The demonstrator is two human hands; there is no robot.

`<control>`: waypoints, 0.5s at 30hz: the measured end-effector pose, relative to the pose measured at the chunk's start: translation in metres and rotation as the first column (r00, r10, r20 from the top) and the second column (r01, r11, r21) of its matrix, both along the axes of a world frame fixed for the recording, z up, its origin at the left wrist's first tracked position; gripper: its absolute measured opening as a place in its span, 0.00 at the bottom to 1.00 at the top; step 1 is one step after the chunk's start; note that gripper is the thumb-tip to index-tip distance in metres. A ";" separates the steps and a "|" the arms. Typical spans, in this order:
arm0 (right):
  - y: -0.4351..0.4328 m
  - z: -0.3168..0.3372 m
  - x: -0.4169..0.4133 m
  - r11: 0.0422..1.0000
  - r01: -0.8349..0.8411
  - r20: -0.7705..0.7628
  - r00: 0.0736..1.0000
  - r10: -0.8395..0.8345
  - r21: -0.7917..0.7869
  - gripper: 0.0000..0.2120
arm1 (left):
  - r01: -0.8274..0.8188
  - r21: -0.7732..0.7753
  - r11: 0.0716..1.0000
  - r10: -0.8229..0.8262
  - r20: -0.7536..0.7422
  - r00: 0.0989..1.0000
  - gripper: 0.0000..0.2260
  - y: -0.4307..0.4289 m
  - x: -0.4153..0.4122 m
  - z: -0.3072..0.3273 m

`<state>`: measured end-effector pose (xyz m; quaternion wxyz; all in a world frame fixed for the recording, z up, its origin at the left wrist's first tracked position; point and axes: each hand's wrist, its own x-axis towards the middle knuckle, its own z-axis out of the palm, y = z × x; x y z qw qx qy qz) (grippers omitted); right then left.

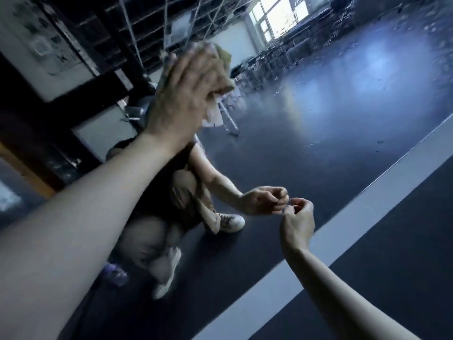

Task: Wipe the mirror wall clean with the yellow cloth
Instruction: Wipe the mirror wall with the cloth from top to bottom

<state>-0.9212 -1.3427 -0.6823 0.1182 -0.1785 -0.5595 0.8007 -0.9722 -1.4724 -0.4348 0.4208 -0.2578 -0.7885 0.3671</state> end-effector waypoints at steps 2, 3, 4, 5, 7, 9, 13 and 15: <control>0.005 0.011 -0.009 1.000 0.019 -0.011 1.000 -0.020 -0.020 0.04 | -0.031 0.145 0.989 0.037 -0.034 0.999 0.28 0.012 -0.015 0.011; 0.008 0.015 -0.013 0.999 0.029 -0.018 0.999 -0.029 -0.031 0.04 | 0.002 0.218 0.976 0.010 -0.058 0.998 0.27 0.024 -0.017 0.012; 0.011 0.019 -0.017 0.998 0.041 -0.024 0.999 -0.042 -0.040 0.04 | 0.059 0.267 0.962 -0.038 -0.086 0.996 0.26 0.038 -0.016 0.008; 0.015 0.022 -0.022 0.997 0.055 -0.031 0.998 -0.057 -0.044 0.04 | 0.112 0.267 0.957 -0.087 -0.103 0.991 0.26 0.051 -0.013 -0.003; 0.024 0.024 -0.029 0.995 0.081 -0.046 0.995 -0.083 -0.055 0.05 | 0.199 0.105 0.974 -0.192 -0.075 0.979 0.25 0.073 -0.007 -0.047; 0.035 0.022 -0.034 0.994 0.099 -0.060 0.993 -0.102 -0.048 0.06 | 0.234 -0.074 0.969 -0.223 0.136 0.965 0.24 0.085 -0.001 -0.106; 0.055 0.018 -0.044 0.995 0.099 -0.094 0.990 -0.101 -0.029 0.08 | 0.223 -0.300 0.928 -0.105 0.364 0.925 0.21 0.079 -0.006 -0.137; 0.064 0.029 -0.053 0.994 0.104 -0.130 0.986 -0.107 -0.033 0.07 | 0.257 -0.281 0.925 -0.150 0.352 0.924 0.21 0.083 -0.015 -0.100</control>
